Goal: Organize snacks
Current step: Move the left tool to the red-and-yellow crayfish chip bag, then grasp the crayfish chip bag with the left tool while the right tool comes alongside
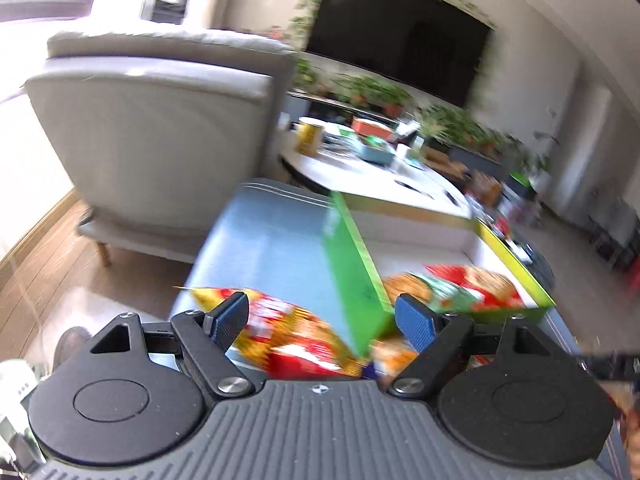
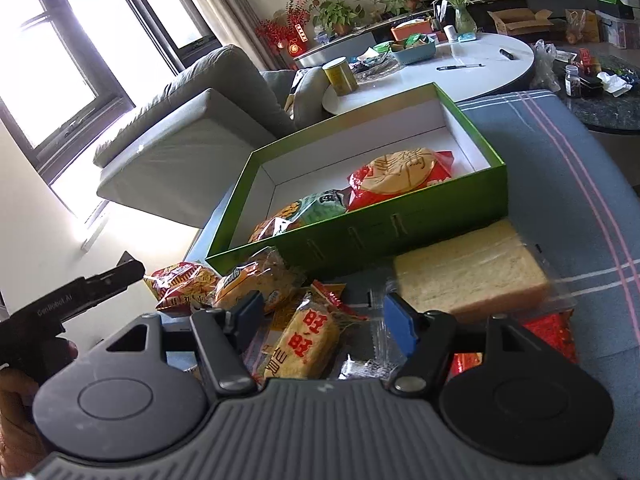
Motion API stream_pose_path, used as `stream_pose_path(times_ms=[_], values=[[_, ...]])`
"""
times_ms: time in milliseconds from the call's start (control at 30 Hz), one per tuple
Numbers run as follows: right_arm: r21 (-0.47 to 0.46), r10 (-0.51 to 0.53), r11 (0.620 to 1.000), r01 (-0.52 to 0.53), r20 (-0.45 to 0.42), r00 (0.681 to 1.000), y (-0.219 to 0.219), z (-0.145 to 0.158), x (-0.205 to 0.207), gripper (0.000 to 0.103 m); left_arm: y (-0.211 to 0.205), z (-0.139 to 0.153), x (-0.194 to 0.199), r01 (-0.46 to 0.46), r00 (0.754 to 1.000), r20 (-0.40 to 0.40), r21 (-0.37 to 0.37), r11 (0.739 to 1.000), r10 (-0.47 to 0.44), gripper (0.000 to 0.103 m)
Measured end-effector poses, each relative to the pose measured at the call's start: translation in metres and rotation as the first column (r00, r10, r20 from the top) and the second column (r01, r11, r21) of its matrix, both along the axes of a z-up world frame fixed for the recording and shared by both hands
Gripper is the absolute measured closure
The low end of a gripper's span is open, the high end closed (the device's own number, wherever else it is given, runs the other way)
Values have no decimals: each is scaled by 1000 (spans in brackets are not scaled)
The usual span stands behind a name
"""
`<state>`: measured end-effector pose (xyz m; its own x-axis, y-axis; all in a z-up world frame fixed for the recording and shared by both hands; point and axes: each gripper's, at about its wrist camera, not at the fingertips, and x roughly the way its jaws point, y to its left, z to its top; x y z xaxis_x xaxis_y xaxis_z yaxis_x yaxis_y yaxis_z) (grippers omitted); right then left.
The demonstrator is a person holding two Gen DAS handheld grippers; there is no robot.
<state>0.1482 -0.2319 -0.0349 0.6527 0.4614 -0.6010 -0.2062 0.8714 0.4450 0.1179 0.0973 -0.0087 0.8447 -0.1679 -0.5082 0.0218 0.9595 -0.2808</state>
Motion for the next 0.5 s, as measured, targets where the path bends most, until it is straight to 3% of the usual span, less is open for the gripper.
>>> stream_pose_path(times_ms=[333, 500], values=[[-38, 66, 997, -67, -14, 998, 36, -1, 0, 31, 36, -25, 68, -120, 989, -88, 24, 993, 121, 24], [-53, 68, 996, -69, -22, 997, 43, -1, -1, 30, 30, -41, 96, -47, 982, -178, 54, 997, 56, 24]])
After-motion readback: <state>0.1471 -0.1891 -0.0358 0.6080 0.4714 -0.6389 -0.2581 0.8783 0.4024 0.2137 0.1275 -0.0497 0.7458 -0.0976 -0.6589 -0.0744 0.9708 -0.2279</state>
